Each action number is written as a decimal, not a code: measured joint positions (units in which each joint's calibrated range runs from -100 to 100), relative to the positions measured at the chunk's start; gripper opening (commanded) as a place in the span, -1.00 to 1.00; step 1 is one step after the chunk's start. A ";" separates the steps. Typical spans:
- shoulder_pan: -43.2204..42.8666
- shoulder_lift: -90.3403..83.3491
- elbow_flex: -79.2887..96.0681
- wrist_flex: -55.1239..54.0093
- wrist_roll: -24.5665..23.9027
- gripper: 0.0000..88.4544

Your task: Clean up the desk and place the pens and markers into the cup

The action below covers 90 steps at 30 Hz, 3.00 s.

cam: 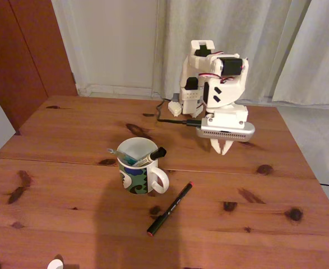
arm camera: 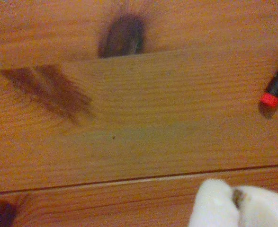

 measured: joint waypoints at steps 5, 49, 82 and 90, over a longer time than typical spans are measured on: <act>-0.07 2.29 0.42 -0.25 -0.10 -0.98; 7.63 21.44 -15.20 -7.22 -0.10 -0.98; 10.49 22.20 -11.55 -13.27 0.68 -0.97; 10.49 22.20 -11.38 -13.27 0.59 -0.90</act>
